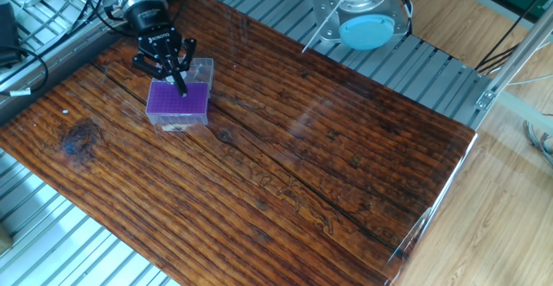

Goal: Insert a small pipette tip into the holder for small pipette tips

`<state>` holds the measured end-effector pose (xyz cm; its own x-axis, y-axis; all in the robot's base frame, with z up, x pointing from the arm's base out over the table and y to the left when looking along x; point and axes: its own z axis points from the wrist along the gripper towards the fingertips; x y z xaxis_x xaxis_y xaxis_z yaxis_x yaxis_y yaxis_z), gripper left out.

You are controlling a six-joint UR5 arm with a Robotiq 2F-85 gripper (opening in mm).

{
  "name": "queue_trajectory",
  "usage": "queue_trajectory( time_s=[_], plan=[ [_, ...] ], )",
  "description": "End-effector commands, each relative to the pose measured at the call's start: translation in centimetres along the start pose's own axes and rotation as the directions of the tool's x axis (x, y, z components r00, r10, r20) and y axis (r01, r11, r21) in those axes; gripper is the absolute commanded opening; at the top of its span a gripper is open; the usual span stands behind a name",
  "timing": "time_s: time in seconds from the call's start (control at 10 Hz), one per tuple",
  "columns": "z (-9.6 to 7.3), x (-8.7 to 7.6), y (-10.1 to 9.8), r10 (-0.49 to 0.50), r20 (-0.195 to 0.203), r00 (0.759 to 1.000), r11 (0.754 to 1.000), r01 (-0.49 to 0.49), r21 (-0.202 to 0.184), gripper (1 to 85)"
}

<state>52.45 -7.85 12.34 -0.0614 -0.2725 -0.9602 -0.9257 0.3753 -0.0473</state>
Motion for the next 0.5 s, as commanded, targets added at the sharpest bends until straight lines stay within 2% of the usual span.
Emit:
queue_trajectory(
  time_s=[0.0,0.2,0.4],
  plan=[
    [0.30,0.36,-0.30,-0.005,0.018,1.000,1.000,0.005,0.001,10.7],
    [0.74,0.22,0.16,0.022,0.045,0.999,1.000,-0.021,-0.004,10.7],
    [0.71,0.46,0.17,0.019,0.039,0.999,1.000,-0.019,-0.003,10.7]
  ],
)
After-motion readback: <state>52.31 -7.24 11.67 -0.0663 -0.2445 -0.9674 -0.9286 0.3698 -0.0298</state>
